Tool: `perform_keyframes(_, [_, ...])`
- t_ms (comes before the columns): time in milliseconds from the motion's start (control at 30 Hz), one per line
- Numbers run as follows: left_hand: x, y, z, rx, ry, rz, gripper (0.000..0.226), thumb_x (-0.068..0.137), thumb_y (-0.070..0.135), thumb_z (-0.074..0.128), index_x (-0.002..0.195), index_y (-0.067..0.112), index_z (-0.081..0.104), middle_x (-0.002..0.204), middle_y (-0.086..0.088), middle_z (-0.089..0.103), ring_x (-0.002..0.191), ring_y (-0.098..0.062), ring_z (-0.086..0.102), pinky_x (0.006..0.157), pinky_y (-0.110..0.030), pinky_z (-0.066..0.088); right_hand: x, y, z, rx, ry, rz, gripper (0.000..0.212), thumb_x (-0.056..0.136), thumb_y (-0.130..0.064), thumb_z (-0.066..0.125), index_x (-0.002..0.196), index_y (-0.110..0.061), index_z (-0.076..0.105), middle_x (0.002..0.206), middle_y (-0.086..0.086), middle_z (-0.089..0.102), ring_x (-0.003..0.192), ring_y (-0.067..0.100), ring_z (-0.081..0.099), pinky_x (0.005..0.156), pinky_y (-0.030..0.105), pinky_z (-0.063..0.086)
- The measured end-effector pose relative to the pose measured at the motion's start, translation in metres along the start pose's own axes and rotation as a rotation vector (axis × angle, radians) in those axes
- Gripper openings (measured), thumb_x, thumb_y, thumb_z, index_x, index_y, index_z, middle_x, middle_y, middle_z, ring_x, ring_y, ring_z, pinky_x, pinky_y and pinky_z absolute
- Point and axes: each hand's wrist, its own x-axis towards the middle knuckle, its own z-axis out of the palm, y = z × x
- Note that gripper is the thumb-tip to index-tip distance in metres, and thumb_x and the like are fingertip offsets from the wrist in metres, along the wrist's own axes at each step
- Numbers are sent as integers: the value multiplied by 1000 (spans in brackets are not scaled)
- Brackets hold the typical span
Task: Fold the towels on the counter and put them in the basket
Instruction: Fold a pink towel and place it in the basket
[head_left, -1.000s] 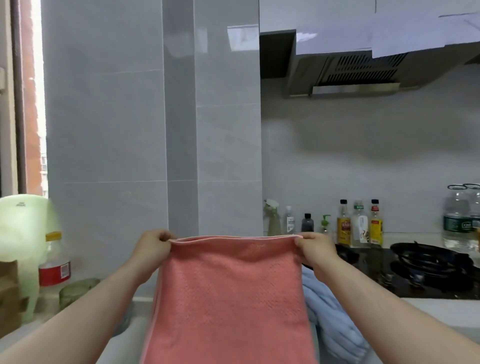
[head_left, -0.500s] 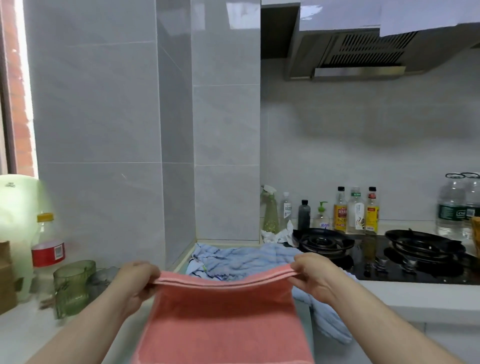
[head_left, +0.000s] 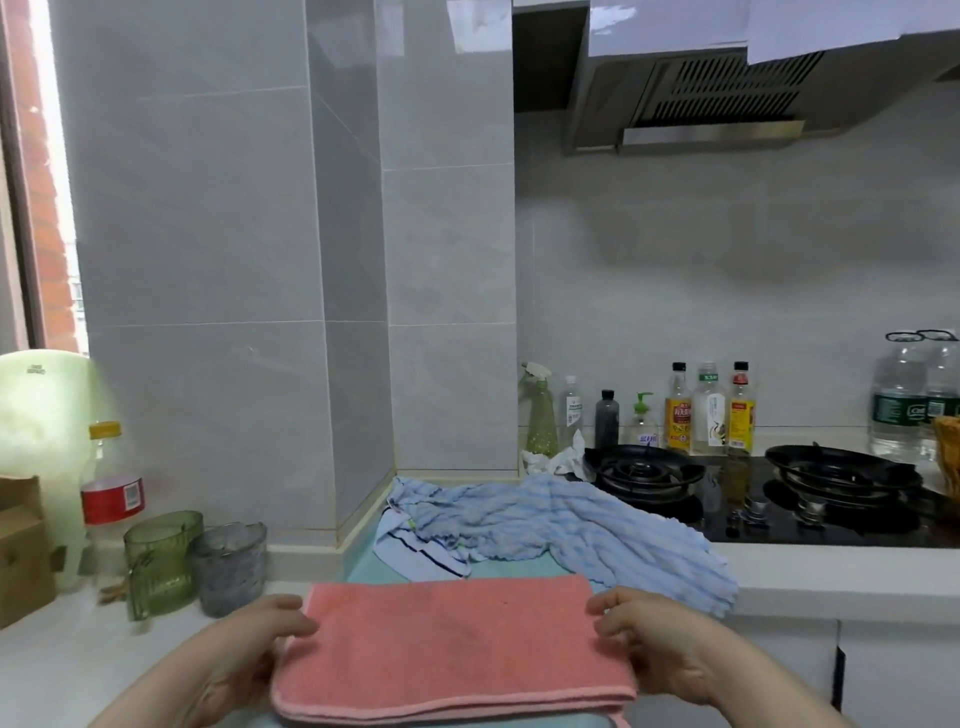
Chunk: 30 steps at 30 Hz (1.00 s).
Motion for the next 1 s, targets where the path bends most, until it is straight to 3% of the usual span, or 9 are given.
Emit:
perform_keyframes(67, [10, 6, 4, 30, 1, 54, 37, 85, -6, 59, 117, 11, 56, 93, -17, 57, 81, -35, 56, 64, -34, 45, 9, -2, 5, 12, 47, -74, 29, 84, 0, 56, 108, -14, 65, 89, 11, 53, 73, 23, 48, 58, 26, 43])
perform_keyframes(167, [30, 12, 8, 20, -9, 89, 42, 85, -7, 57, 124, 12, 57, 110, -20, 61, 97, -36, 58, 74, -36, 48, 25, -6, 11, 54, 76, -137, 24, 88, -3, 57, 108, -14, 64, 94, 15, 60, 74, 26, 55, 61, 27, 43])
perform_keyframes(400, [65, 13, 19, 17, -89, 109, 34, 86, -10, 56, 116, 4, 62, 106, -21, 68, 91, -34, 63, 71, -33, 50, 53, -15, 16, -84, 76, -194, 33, 85, -2, 59, 114, -18, 64, 111, 15, 62, 94, 31, 65, 74, 33, 52])
perform_keyframes(567, [84, 3, 18, 58, -37, 129, 39, 86, -13, 56, 121, 3, 59, 105, -17, 65, 89, -30, 62, 66, -31, 47, 68, -9, 12, -118, 82, -199, 45, 85, 8, 50, 124, -12, 59, 112, 11, 61, 96, 29, 66, 67, 31, 56])
perform_keyframes(633, [90, 1, 18, 192, 2, 169, 42, 86, -11, 58, 124, 5, 60, 107, -12, 64, 91, -26, 62, 67, -29, 47, 70, -2, 7, -140, 138, -230, 47, 86, 10, 50, 127, -13, 56, 105, 3, 62, 94, 23, 65, 65, 27, 54])
perform_keyframes(767, [99, 1, 26, 697, 138, 425, 40, 84, -2, 60, 122, 12, 63, 124, -7, 62, 101, -14, 53, 88, -24, 37, 77, 9, 5, -236, 229, -286, 50, 87, 5, 52, 132, -15, 55, 108, -3, 60, 97, 16, 62, 68, 23, 50])
perform_keyframes(900, [108, 8, 27, 977, 234, 473, 38, 82, 21, 61, 120, 20, 60, 116, -3, 66, 96, -16, 59, 81, -27, 43, 78, 9, 14, -387, 313, -385, 46, 88, -6, 55, 131, -20, 54, 120, -1, 55, 103, 13, 58, 77, 22, 45])
perform_keyframes(1000, [100, 13, 27, 1078, 399, 549, 37, 86, 33, 59, 121, 23, 57, 115, -5, 66, 100, -24, 62, 83, -34, 49, 71, 11, 10, -378, 326, -368, 36, 89, -17, 59, 124, -24, 53, 116, -1, 55, 93, 13, 60, 69, 23, 45])
